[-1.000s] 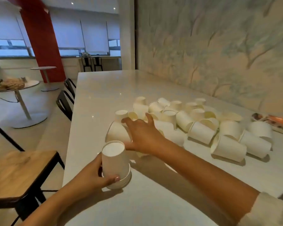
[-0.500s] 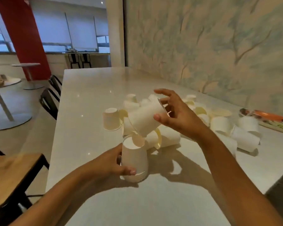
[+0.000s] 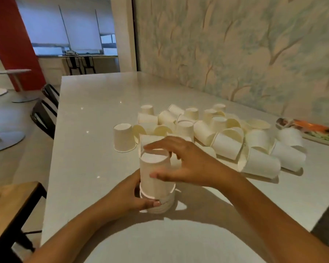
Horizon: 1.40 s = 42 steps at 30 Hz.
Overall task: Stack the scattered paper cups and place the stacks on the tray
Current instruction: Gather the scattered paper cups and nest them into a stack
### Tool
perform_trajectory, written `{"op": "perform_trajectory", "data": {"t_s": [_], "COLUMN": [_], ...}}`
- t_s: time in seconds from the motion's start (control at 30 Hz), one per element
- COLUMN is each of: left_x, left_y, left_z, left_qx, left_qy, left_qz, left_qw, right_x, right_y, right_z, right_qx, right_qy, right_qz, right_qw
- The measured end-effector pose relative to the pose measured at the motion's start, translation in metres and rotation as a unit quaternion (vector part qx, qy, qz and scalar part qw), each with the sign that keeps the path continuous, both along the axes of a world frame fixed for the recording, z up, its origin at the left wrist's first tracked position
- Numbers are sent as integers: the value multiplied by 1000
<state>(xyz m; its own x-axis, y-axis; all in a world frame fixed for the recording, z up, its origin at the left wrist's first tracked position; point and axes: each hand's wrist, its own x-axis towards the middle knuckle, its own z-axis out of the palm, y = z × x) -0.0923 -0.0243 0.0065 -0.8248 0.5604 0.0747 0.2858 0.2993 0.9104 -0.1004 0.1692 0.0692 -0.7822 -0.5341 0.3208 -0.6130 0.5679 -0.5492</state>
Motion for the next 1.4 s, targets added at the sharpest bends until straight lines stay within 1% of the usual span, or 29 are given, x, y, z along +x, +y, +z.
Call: {"op": "perform_trajectory", "data": {"t_s": [0.03,0.07,0.1,0.13,0.17,0.2,0.23,0.27,0.3,0.33,0.4,0.5,0.6,0.67,0.73,0.77,0.83,0.93,1.0,1.07,1.13,1.2,1.3,1.4], "left_x": [0,-1,0,1,2,2,3,3,4,4,5,7,8,7,5,5,4,4,4,3,3,3,2,2], "left_y": [-2,-4,-6,-7,-8,-8,-8,-8,-8,-9,-12,-12,-10,-8,-6,-3,1,3,1,0,0,0,-2,-4], "left_z": [1,1,2,2,3,3,3,2,2,3,5,6,4,3,3,3,3,0,-1,-2,-3,-3,-1,0], "left_qx": [0,-5,-12,-22,-28,-30,-32,-34,-37,-35,-13,31,9,15,10,2,-11,-12,-11,-11,-9,-2,20,23], "left_qy": [2,6,10,14,18,20,20,20,18,13,-9,-43,-19,-20,-9,2,15,24,28,35,40,36,19,19], "left_qz": [-2,-1,-1,0,2,5,11,15,12,5,-9,4,8,6,19,27,42,55,56,54,51,47,47,46], "left_qw": [1000,1000,1000,1000,999,999,999,999,999,999,1000,999,1000,1000,1000,1000,999,998,998,998,998,998,998,998], "right_x": [-1,-3,-5,-10,-17,-24,-31,-36,-39,-41,-42,-41,-39,-37,-32,-29,-22,-9,1,9,13,15,17,20], "right_y": [-1,1,4,10,20,31,43,52,58,61,61,59,59,61,62,61,55,39,30,24,19,15,8,2], "right_z": [-1,0,2,3,3,1,-2,-5,-9,-13,-18,-23,-21,-15,-6,-1,5,13,18,20,20,17,11,5], "right_qx": [8,-11,-59,-112,-140,-118,-52,26,81,111,123,144,147,132,109,85,11,-97,-125,-101,-49,4,47,52], "right_qy": [-41,-83,-117,-133,-118,-78,-46,-40,-58,-87,-128,-132,-129,-92,-2,44,115,184,211,229,234,225,178,113], "right_qz": [20,38,41,16,-48,-144,-253,-340,-388,-404,-387,-357,-357,-396,-449,-461,-433,-321,-237,-153,-75,-20,17,19], "right_qw": [999,996,990,985,982,979,965,939,916,904,905,913,914,904,887,882,894,924,940,956,968,974,983,992]}}
